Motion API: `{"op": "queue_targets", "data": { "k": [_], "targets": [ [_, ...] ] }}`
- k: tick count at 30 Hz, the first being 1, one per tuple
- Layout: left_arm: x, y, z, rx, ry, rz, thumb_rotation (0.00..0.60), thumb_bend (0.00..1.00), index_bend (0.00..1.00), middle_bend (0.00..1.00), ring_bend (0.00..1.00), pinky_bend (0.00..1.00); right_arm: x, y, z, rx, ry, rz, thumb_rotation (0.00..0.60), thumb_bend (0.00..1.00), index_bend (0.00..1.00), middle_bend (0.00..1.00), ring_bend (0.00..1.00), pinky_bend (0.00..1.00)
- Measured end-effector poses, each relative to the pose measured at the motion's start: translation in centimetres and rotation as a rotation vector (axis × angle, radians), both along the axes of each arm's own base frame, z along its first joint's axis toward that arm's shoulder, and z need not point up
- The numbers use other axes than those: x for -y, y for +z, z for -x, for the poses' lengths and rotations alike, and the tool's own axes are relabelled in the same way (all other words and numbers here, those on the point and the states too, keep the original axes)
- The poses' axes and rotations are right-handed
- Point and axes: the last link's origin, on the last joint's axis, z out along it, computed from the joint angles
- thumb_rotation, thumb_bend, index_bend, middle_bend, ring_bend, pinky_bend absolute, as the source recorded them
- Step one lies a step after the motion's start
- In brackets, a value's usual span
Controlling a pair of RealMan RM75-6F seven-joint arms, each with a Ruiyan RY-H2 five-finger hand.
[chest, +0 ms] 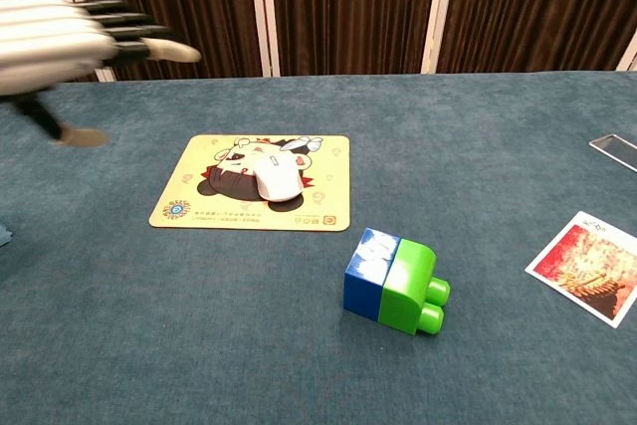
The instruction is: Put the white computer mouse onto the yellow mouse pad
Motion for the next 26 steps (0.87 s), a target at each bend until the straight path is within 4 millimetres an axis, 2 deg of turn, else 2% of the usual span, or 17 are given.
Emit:
{"op": "queue_targets", "data": {
  "k": [5, 9, 12, 17, 26],
  "targets": [
    [4.2, 3.0, 3.3, 0.138, 0.214, -0.108, 0.6, 0.26, 0.0, 0.0, 0.0, 0.0, -0.3, 0.1, 0.0, -0.004, 0.009, 0.009, 0.6, 0.09, 0.0, 0.0, 0.0, 0.0],
    [6.4, 4.9, 5.6, 0.18, 0.269, -0.228, 0.6, 0.25, 0.0, 0.0, 0.0, 0.0, -0.5, 0.1, 0.0, -0.007, 0.017, 0.011, 0.6, 0.08, 0.0, 0.0, 0.0, 0.0],
    [7.9, 5.8, 7.3, 0.178, 0.293, -0.299, 0.6, 0.25, 0.0, 0.0, 0.0, 0.0, -0.6, 0.1, 0.0, -0.01, 0.025, 0.01, 0.6, 0.07, 0.0, 0.0, 0.0, 0.0],
    [9.8, 6.1, 10.5, 0.157, 0.365, -0.337, 0.6, 0.25, 0.0, 0.0, 0.0, 0.0, -0.5, 0.0, 0.0, -0.015, 0.028, 0.009, 0.6, 0.07, 0.0, 0.0, 0.0, 0.0],
    [10.9, 6.3, 11.4, 0.139, 0.415, -0.373, 0.6, 0.25, 0.0, 0.0, 0.0, 0.0, -0.2, -0.1, -0.1, -0.015, 0.025, 0.01, 0.6, 0.07, 0.0, 0.0, 0.0, 0.0]
  ]
}}
